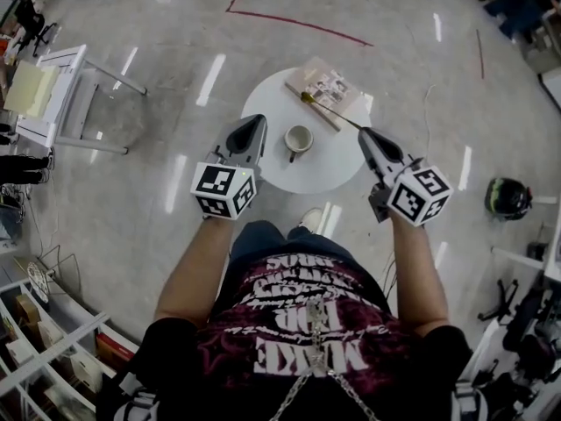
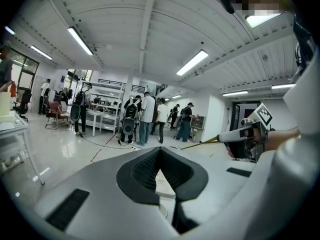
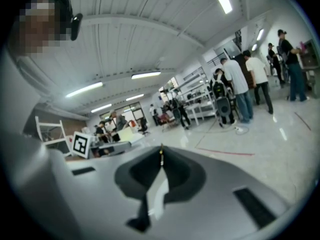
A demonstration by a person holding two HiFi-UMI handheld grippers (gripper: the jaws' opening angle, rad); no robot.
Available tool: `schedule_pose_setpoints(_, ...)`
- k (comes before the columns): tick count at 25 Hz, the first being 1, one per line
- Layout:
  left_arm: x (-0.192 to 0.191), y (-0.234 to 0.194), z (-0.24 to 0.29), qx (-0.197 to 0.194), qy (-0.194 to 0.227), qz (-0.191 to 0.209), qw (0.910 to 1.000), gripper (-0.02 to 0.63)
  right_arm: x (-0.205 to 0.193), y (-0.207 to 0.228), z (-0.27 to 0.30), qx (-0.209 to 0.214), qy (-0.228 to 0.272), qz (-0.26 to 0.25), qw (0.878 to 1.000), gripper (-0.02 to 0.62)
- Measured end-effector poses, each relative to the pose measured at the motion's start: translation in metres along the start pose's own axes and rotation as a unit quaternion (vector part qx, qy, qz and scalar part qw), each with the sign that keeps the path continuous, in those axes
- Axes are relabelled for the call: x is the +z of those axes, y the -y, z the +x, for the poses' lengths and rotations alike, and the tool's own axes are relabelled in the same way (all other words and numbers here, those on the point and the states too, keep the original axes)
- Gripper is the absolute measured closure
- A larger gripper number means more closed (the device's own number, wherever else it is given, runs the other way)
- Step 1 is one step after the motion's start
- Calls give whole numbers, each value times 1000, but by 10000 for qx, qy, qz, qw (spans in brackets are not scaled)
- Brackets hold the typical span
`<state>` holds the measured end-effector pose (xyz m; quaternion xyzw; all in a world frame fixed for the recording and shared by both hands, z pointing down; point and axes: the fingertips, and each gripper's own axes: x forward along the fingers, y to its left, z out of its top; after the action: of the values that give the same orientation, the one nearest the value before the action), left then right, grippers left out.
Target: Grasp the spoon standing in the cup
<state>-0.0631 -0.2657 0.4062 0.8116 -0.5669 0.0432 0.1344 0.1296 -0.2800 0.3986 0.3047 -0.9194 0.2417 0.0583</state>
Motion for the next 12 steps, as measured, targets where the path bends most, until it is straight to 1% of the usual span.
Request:
schedule_pose_setpoints(7,-19,-12,4,38,-255,-74,9996,581,-14,8,13,-3,-117,215,9997,560)
schedule_pose_setpoints(12,-30,-24,15,-115,-479,-47,9988,581,-21,11,30,-147,-116,365,9992,560)
